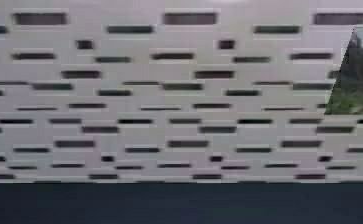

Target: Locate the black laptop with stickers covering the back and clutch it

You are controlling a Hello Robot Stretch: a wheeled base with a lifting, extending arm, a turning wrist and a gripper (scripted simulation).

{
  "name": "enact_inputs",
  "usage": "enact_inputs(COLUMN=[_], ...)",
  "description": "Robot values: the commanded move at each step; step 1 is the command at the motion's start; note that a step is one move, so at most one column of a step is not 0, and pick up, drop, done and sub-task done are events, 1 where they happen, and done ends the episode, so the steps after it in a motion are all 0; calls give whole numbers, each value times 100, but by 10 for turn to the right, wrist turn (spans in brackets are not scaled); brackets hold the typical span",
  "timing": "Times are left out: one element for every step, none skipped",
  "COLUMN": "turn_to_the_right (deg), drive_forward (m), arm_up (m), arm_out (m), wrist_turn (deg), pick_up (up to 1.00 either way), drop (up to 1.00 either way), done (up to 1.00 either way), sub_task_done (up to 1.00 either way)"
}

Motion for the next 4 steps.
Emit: enact_inputs(turn_to_the_right=[-450,-330,0,-120], drive_forward=[0,0,95,0], arm_up=[0,0,0,0], arm_out=[0,0,0,0], wrist_turn=[0,0,0,0], pick_up=[0,0,0,0], drop=[0,0,0,0], done=[0,0,0,0], sub_task_done=[0,0,0,0])
